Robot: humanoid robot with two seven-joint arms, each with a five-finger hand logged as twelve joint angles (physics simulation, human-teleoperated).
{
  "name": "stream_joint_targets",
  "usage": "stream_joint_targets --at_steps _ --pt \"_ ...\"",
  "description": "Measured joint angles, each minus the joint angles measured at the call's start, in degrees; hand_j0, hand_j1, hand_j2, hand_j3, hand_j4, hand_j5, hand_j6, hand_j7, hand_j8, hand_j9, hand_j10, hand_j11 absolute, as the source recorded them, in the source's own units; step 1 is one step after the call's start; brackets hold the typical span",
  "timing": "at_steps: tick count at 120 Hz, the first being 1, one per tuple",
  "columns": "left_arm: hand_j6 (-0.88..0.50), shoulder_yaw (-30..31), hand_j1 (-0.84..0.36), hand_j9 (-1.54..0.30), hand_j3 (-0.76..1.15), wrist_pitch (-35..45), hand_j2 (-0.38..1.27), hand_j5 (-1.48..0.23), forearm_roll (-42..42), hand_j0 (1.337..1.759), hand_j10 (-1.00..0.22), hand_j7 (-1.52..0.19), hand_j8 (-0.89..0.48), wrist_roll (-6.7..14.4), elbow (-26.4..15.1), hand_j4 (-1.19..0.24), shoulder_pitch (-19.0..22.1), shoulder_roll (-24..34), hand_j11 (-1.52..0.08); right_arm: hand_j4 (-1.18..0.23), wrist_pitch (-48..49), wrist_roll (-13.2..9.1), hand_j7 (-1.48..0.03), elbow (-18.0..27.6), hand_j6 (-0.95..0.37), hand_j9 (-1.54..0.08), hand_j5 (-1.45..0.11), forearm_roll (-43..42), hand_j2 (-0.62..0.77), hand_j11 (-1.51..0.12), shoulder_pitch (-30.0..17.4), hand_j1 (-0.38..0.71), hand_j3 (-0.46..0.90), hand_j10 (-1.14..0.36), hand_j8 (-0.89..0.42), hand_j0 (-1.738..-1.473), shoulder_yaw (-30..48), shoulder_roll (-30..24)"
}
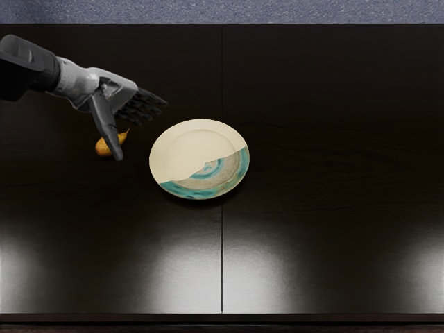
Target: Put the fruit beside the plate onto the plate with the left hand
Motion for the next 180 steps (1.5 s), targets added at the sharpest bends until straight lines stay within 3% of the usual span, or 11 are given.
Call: stream_joint_targets --at_steps 42,58,81,92,111,122,140,151,180 --pt "-0.01 1.0 0.34 -0.01 0.0 0.0 0.0 -0.01 1.1 1.658 -0.01 -0.01 -0.01 0.0 -0.4 -0.01 -0.1 2.2 -0.01 -0.01 0.0 0.0 -0.01 -0.2 -0.01 -0.01 -0.01 0.0 0.0 -0.01 0.0 -0.34 0.0 -0.01 -0.01 -1.658 0.1 0.0" --pt "-0.01 3.1 0.34 -0.01 0.0 0.7 0.0 -0.01 4.5 1.658 -0.01 -0.01 -0.01 0.0 -1.1 -0.01 -0.3 0.4 -0.01 -0.01 0.0 0.0 -0.01 -0.2 -0.01 -0.01 -0.01 0.0 0.0 -0.01 0.0 -0.34 0.0 -0.01 -0.01 -1.658 0.1 0.0" --pt "-0.01 4.5 0.34 -0.01 0.0 13.2 0.0 -0.01 10.1 1.658 -0.01 -0.01 -0.01 0.0 -5.6 -0.01 -0.8 2.5 -0.01 -0.01 0.0 0.0 -0.01 -0.2 -0.01 -0.01 -0.01 0.0 0.0 -0.01 0.0 -0.34 0.0 -0.01 -0.01 -1.658 0.1 0.0" --pt "-0.01 4.7 0.34 -0.01 0.0 17.3 0.0 -0.01 11.4 1.658 -0.01 -0.01 -0.01 0.0 -9.6 -0.01 -1.2 8.2 -0.01 -0.01 0.0 0.0 -0.01 -0.2 -0.01 -0.01 -0.01 0.0 0.0 -0.01 0.0 -0.34 0.0 -0.01 -0.01 -1.658 0.1 0.0" --pt "-0.02 8.2 0.33 -0.02 0.0 29.4 0.0 -0.02 12.9 1.658 -0.02 -0.02 -0.02 0.0 -13.1 -0.02 -2.2 6.1 -0.02 -0.01 -0.1 0.0 -0.01 -0.2 -0.01 -0.01 -0.01 0.0 0.0 -0.01 0.0 -0.34 0.0 -0.01 -0.01 -1.658 0.1 0.0" --pt "-0.02 9.7 0.33 -0.02 0.0 35.8 0.0 -0.02 13.6 1.658 -0.02 -0.02 -0.02 0.0 -13.1 -0.02 -1.2 5.5 -0.02 -0.01 0.0 0.0 -0.01 -0.2 -0.01 -0.01 -0.01 0.0 0.0 -0.01 0.0 -0.34 0.0 -0.01 -0.01 -1.658 0.1 0.0" --pt "-0.02 13.9 0.33 -0.02 0.0 43.0 0.0 -0.02 14.1 1.658 -0.02 -0.02 -0.02 0.0 -11.7 -0.02 -1.2 -0.3 -0.02 -0.01 0.0 0.0 -0.01 -0.2 -0.01 -0.01 -0.01 0.0 0.0 -0.01 0.0 -0.34 0.0 -0.01 -0.01 -1.658 0.1 0.0" --pt "-0.02 17.3 0.33 -0.02 0.0 45.0 0.0 -0.02 14.2 1.658 -0.02 -0.02 -0.02 0.0 -9.6 -0.02 -1.4 -3.7 -0.02 -0.01 0.0 0.0 -0.01 -0.2 -0.01 -0.01 -0.01 0.0 0.0 -0.01 0.0 -0.34 0.0 -0.01 -0.01 -1.658 0.1 0.0" --pt "-0.02 21.0 0.34 -0.02 0.0 48.3 0.0 -0.02 14.2 1.658 -0.01 -0.02 -0.02 0.0 -7.7 -0.01 0.9 -4.0 -0.02 -0.01 0.0 0.0 -0.01 -0.2 -0.01 -0.01 -0.01 0.0 0.0 -0.01 0.0 -0.34 0.0 -0.01 -0.01 -1.658 0.1 0.0"
